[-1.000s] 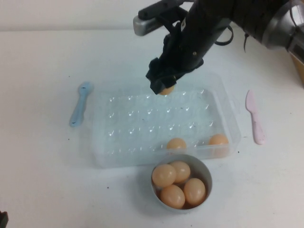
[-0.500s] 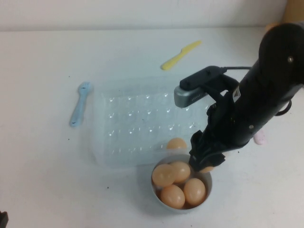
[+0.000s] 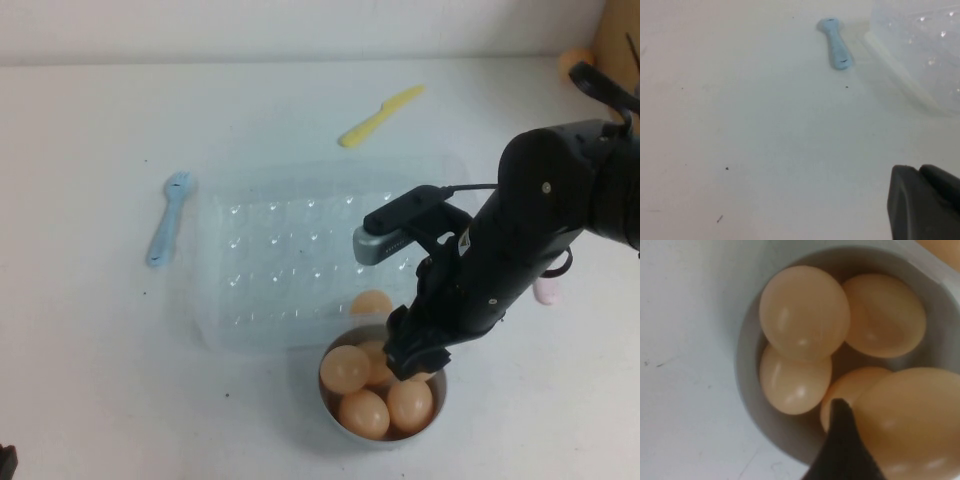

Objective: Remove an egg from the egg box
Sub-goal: Place the egg in the bowl

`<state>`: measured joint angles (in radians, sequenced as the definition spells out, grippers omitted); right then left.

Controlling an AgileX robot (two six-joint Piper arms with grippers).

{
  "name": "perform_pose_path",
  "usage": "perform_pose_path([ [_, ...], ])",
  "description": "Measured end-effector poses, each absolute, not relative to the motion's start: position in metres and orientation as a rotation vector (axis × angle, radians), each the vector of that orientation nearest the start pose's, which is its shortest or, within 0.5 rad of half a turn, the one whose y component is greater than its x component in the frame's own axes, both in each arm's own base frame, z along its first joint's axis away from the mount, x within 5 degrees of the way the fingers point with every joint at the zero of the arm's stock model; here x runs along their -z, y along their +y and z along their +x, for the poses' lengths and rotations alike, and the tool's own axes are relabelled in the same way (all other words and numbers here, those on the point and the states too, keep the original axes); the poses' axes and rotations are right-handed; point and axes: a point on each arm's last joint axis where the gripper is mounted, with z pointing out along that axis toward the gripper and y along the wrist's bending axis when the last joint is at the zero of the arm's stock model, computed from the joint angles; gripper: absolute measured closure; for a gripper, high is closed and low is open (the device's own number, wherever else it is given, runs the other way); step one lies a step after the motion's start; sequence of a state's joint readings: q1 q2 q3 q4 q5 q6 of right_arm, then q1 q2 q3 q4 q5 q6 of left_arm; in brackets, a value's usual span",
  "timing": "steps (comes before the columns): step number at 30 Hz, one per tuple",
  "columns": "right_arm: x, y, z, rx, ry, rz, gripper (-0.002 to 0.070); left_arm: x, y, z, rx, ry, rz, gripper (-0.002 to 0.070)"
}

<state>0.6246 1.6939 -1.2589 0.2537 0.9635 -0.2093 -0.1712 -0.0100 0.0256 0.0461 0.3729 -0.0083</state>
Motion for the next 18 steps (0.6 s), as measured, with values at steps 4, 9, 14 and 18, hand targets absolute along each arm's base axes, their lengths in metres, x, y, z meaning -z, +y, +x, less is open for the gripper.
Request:
perform_pose_path([
  [4, -0.239, 0.216, 0.268, -0.395, 2.749, -1.028, 0.025, -0.172, -0.007, 0.052, 0.078, 1.864, 0.181, 0.0678],
  [9, -0.235, 0.217, 0.269, -0.392, 2.725, -1.083, 0.025, -0.172, -0.007, 0.052, 0.078, 1.864, 0.181, 0.0678],
  [14, -0.236, 0.22, 0.272, -0.405, 2.69, -1.06, 0.0241, -0.172, -0.007, 0.052, 0.078, 1.864, 0.181, 0.0678],
  [18, -0.237, 0.22, 0.274, -0.406, 2.673, -1.051, 0.0125, -0.172, -0.007, 0.052, 0.078, 1.864, 0.181, 0.0678],
])
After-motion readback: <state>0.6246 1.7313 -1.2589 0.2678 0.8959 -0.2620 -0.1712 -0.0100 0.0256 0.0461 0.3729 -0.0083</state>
